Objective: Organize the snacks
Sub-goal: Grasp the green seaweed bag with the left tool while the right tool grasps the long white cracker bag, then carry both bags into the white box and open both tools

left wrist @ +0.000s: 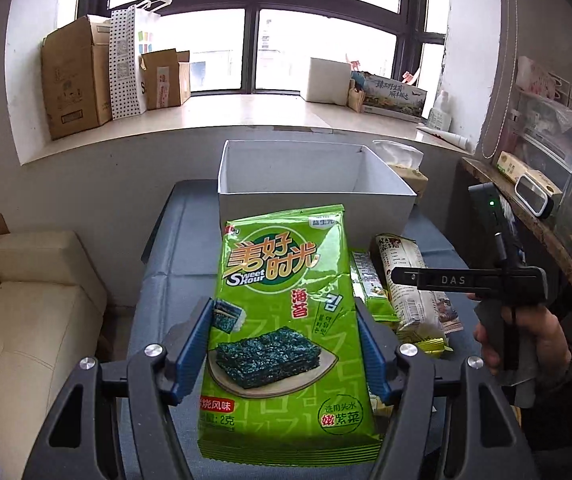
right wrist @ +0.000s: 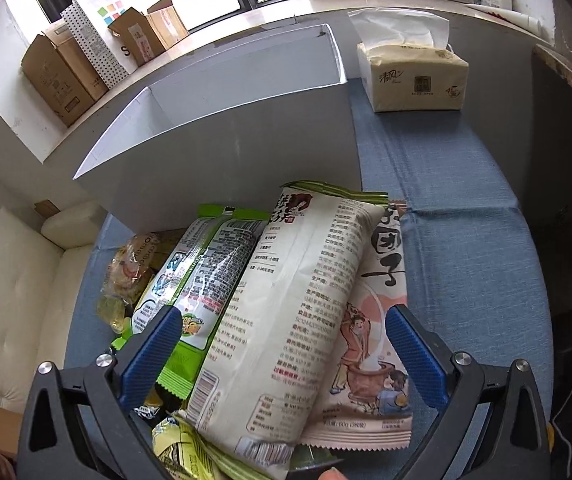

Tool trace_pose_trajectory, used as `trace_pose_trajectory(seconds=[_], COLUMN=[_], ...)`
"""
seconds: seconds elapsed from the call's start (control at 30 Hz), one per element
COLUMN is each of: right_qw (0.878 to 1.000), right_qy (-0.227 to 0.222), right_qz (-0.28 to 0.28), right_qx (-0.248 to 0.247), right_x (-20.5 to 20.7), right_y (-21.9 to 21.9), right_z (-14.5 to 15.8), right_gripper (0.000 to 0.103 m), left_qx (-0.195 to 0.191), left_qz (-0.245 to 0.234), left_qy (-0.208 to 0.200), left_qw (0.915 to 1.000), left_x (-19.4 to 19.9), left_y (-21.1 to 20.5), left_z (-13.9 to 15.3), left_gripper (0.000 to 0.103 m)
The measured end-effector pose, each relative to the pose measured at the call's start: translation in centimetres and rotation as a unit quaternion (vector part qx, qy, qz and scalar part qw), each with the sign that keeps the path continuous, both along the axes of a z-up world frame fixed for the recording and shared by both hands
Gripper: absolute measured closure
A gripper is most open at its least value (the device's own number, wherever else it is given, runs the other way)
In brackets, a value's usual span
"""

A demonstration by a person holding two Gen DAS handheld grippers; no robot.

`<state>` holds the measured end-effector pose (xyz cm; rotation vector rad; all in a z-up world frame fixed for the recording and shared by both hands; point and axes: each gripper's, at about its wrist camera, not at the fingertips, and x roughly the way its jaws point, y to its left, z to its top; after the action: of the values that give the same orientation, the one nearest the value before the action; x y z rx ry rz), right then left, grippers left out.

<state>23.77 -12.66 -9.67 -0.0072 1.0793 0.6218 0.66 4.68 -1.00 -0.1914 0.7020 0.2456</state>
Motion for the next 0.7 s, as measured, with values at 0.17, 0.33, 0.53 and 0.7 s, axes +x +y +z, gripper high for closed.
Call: trace_pose_trajectory(seconds=[0.17, 0.33, 0.53, 0.7], right_qw=[0.999, 1.000, 0.999, 0.996], right_qy=[0.009, -0.002, -0.005, -0.034], right_qz=[0.019, 0.014, 0.007, 0.001], right_qx=[-0.034, -0.013, 0.049, 0.087], right_x=[0.2, -1.0, -1.9, -1.2], right_y=[1.5, -0.4, -3.7, -5.1], right_z=[-1.8, -0.3, 3.1, 6.6], right_gripper=[0.054, 0.065, 0.065, 0.065], left_qx=[0.000, -0.006, -0.023, -0.027], left_qz=[0.013, 0.006, -0.012, -0.031], left_qy=[0.008, -0.001, -0.019, -0.029], left_qw=[0.9999, 1.0000, 0.9995, 0.9987], left_x=[-0.1, 0.1, 1.6, 5.3], left_y=[0.7, 0.6, 1.3, 2.6], left_z=[-0.4, -0.3, 0.9, 2.8], left_gripper=[0.032, 0.032, 0.032, 0.032])
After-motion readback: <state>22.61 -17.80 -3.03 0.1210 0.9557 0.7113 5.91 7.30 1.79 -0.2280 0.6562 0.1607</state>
